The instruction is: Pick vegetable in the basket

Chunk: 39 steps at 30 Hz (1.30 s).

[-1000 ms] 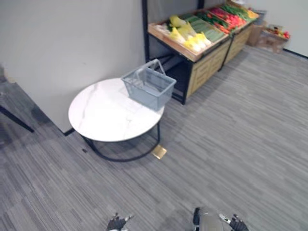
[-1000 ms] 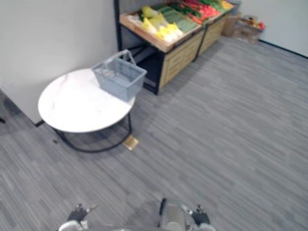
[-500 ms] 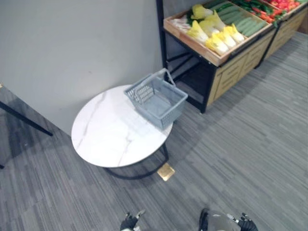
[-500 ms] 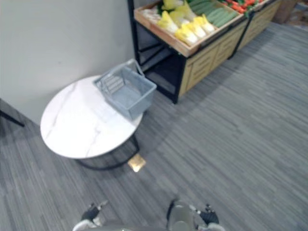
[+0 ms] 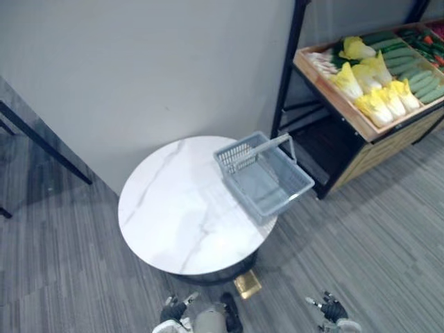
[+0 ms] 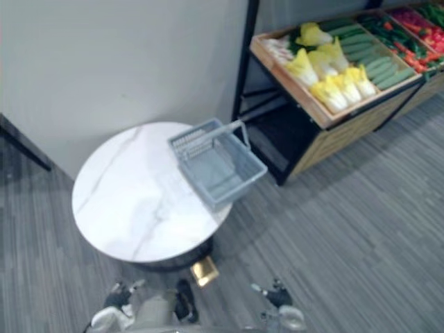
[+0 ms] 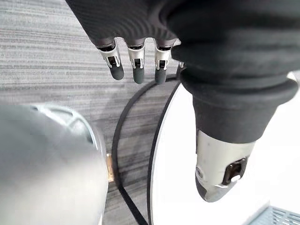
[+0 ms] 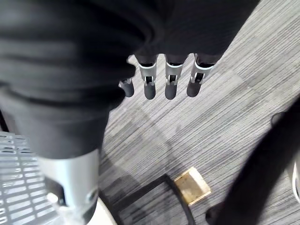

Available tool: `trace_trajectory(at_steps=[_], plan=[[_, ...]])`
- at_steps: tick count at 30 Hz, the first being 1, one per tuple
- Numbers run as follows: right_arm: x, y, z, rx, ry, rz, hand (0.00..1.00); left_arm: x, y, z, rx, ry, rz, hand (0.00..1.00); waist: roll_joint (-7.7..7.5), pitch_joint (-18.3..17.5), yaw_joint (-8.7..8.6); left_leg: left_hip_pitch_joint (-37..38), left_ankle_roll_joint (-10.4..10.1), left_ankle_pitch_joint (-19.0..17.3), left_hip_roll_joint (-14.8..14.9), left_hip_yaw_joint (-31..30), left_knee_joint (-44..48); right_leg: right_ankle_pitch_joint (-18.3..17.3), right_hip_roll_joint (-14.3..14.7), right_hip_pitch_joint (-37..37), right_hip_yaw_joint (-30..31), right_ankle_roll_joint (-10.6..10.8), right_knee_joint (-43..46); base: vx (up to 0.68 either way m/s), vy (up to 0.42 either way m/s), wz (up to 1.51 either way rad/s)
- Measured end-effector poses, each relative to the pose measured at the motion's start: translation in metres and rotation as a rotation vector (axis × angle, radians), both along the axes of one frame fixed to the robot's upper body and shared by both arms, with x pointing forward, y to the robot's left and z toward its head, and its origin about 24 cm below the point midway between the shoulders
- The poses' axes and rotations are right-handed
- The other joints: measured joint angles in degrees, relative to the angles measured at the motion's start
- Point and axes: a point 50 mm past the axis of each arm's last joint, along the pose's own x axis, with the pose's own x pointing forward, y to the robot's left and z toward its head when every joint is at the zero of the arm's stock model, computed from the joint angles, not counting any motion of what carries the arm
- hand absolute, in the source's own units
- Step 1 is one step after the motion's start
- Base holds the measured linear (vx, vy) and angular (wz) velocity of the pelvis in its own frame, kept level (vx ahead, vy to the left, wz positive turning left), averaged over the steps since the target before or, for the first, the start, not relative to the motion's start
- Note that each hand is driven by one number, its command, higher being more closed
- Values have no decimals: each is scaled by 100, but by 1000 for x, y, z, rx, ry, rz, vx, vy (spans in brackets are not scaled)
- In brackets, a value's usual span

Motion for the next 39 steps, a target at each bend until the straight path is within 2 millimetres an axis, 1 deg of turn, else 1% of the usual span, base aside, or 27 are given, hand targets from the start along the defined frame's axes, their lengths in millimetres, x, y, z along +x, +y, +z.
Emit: trace_trajectory(at_steps=[1, 2, 3, 5, 6, 7, 9, 10, 12, 13, 14, 15, 16, 17, 18, 20, 21, 25, 26, 29, 31, 32, 33, 34, 36, 37, 39], plan=[[-1, 0, 0, -1, 4, 7, 0, -6, 0, -2, -3, 19, 2, 0, 18, -2, -3, 170, -20, 3, -23, 45, -161, 80, -47, -175, 126, 19, 427, 244, 120, -44], [-4, 0, -2, 0, 15, 6, 0, -15, 2, -4, -2, 54, 2, 0, 37, -6, -15, 463, -66, 7, -63, 125, -422, 366, -149, -564, 359, 265, 1324, 188, 79, -34], [-6, 1, -3, 2, 24, 4, 0, -21, 2, -5, -3, 72, 2, 0, 61, -2, -51, 606, -109, -21, -72, 125, -530, 531, -199, -787, 480, 355, 1869, 223, 62, -23], [-4, 0, -1, 4, 8, -5, 0, -27, 6, -6, 7, 103, -17, 0, 21, 45, -115, 996, -148, -115, -178, 88, -737, 313, -436, -1485, 391, 316, 3159, 190, 2, 7], [-4, -1, -1, 1, 9, -2, 0, -29, 6, -6, 11, 110, -24, 0, 10, 41, -136, 1100, -206, -125, -191, 20, -769, 148, -476, -1616, 231, 215, 3222, 192, -32, 32], [-5, -2, -1, -3, 11, 0, 0, -29, 6, -6, 12, 107, -26, 0, 17, 41, -157, 1162, -254, -125, -191, -69, -794, 43, -518, -1702, 48, 39, 3123, 157, -47, 48], [-2, -1, 0, -10, -1, 21, 0, -28, 6, -6, 15, 107, -22, 0, 19, 41, -240, 1295, -311, -91, -154, -329, -796, -42, -559, -1772, -174, -104, 2405, 259, -142, 73], [-2, -2, 0, -12, -3, 26, 0, -28, 5, -6, 15, 107, -22, 0, 28, 35, -229, 1308, -343, -81, -110, -441, -779, -42, -557, -1787, -170, -107, 1946, 291, -244, 79], [-1, -1, 1, -11, -10, 27, 0, -27, 4, -6, 17, 108, -29, 0, 45, 40, -214, 1276, -559, -97, 68, -695, -698, 69, -488, -1806, 18, -28, 685, 213, -288, 54], [-1, -1, 1, -10, -9, 25, 0, -28, 5, -6, 18, 108, -25, 0, 39, 36, -199, 1273, -637, -93, 113, -778, -701, 129, -471, -1821, 148, -10, 358, 195, -346, 47], [-2, 1, 0, -5, -9, 24, 0, -31, 7, -6, 25, 115, -21, 0, -3, 10, -198, 1272, -823, -83, 192, -947, -703, 459, -447, -1838, 495, -25, -110, 183, -404, 58], [-6, 5, -2, 5, 3, 23, 0, -34, 13, -5, 44, 122, -23, 0, -186, -82, -208, 1261, -1041, -99, 180, -1144, -729, 997, -455, -1840, 754, 16, -369, 175, -432, 65], [-11, 9, -4, 16, 17, 22, 0, -37, 19, -4, 62, 129, -24, 0, -322, -128, -207, 1265, -1184, -103, 131, -1241, -766, 1081, -496, -1837, 853, 280, -410, 187, -478, 59], [-14, 5, -5, 8, 33, 26, 0, -41, 13, -7, 49, 150, -17, 0, -224, -220, -186, 1302, -1373, -5, 352, -1435, -938, 828, -282, -1794, 661, 415, -349, 208, -433, 42], [-17, -7, -4, -24, 47, 37, 0, -47, 2, -10, 18, 166, -13, 0, 66, -371, -139, 1303, -1465, 113, 613, -1634, -1180, 768, 38, -1756, 462, 295, -583, 243, -406, 27], [-18, -19, -3, -49, 58, 42, 0, -50, -9, -13, -14, 171, -3, 0, 363, -387, -64, 1309, -1549, 294, 917, -1793, -1418, 762, 426, -1671, 295, 129, -794, 216, -312, 17], [-20, -23, -3, -55, 68, 41, 0, -53, -11, -13, -23, 176, 11, 0, 422, -386, -75, 1308, -1588, 432, 1044, -1795, -1493, 719, 570, -1631, 169, 46, -829, 170, -259, 27], [-38, -31, -6, -69, 132, 26, 0, -53, -10, -13, -30, 174, 10, 0, 412, -380, -105, 1304, -1577, 682, 1112, -1799, -1529, 672, 670, -1344, -147, -35, -973, 147, -128, 42], [-41, -40, -5, -92, 134, -22, 0, -54, -10, -13, -36, 175, -2, 0, 423, -383, -144, 1268, -1558, 702, 962, -1824, -1632, 726, 550, -1204, -309, 49, -1200, 126, 44, 58], [-39, -43, -4, -106, 127, -47, 0, -54, -7, -13, -22, 177, -25, 0, 400, -375, -157, 1178, -1549, 708, 811, -1899, -1637, 857, 435, -1118, -393, 110, -1416, 39, 73, 27], [-28, -54, 3, -127, 78, -93, 0, -56, -4, -12, -13, 184, -33, 0, 342, -372, -169, 1168, -1548, 709, 774, -1893, -1690, 966, 416, -1077, -405, 114, -1582, -14, 39, 3], [-12, -73, 18, -196, -10, -83, 0, -58, -4, -12, -9, 189, -48, 0, 340, -374, -238, 1132, -1548, 709, 756, -1885, -1736, 1038, 411, -1082, -410, 124, -1673, -46, 43, -1], [13, -97, 45, -312, -136, -23, 0, -59, -4, -12, -8, 192, -70, 0, 348, -377, -293, 1102, -1548, 709, 730, -1868, -1772, 1096, 394, -1135, -390, 124, -1709, -39, 31, -4], [25, -109, 61, -376, -200, 4, 0, -61, -5, -12, -9, 193, -77, 0, 357, -382, -338, 1107, -1546, 710, 719, -1861, -1806, 1120, 392, -1143, -373, 136, -1740, -46, 30, -6], [63, -141, 124, -602, -416, 105, 0, -63, -4, -12, -5, 201, -126, 0, 349, -384, -390, 1107, -1543, 706, 689, -1837, -1832, 1160, 376, -1179, -316, 162, -1800, -81, 24, -14], [80, -148, 157, -711, -520, 170, 0, -62, -3, -12, -2, 194, -150, 0, 336, -384, -385, 1105, -1541, 704, 689, -1770, -1844, 1190, 379, -1218, -274, 158, -1806, -83, 13, -17], [99, -148, 194, -844, -635, 259, 0, -61, -2, -11, 0, 190, -175, 0, 319, -386, -388, 1104, -1540, 704, 689, -1774, -1877, 1228, 386, -1221, -278, 174, -1839, -54, 0, -5]])
